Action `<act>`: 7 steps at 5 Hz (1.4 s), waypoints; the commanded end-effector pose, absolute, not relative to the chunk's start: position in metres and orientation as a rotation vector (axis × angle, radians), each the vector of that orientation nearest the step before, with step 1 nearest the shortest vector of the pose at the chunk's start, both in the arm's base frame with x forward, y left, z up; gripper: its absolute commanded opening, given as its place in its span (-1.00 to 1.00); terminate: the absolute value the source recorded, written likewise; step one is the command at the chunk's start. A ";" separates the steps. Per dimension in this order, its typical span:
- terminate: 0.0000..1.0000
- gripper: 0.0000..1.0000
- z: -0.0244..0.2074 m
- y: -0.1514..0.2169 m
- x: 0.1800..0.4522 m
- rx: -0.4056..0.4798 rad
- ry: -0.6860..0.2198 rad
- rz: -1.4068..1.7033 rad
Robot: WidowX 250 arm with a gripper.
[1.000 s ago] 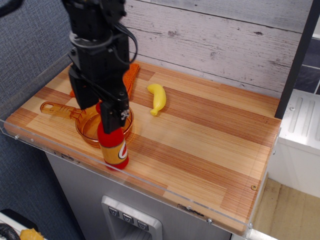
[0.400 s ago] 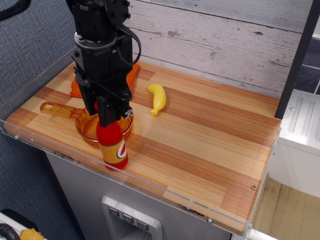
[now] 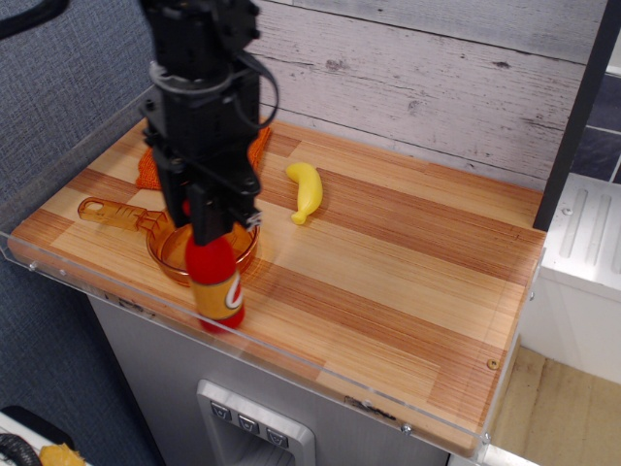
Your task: PACK UP THE BOTTLE AND PUT ANOTHER SIDE ON THE TABLE
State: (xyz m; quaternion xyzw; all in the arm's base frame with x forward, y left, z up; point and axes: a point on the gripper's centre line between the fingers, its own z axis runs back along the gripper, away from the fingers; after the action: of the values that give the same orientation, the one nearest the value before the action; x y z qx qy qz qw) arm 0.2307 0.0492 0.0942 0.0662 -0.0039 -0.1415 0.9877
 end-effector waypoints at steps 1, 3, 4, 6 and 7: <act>-1.00 -1.00 0.125 0.033 0.274 0.163 -0.025 -0.229; -1.00 -1.00 0.130 -0.008 0.324 0.163 -0.111 -0.243; -1.00 -1.00 0.132 -0.022 0.339 0.154 -0.158 -0.244; -1.00 -1.00 0.133 -0.045 0.369 0.095 -0.214 -0.271; -1.00 -1.00 0.131 -0.050 0.382 0.108 -0.229 -0.271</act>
State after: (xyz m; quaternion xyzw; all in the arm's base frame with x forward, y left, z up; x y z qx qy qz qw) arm 0.3798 -0.0462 0.1093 0.0528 -0.0851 -0.1301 0.9864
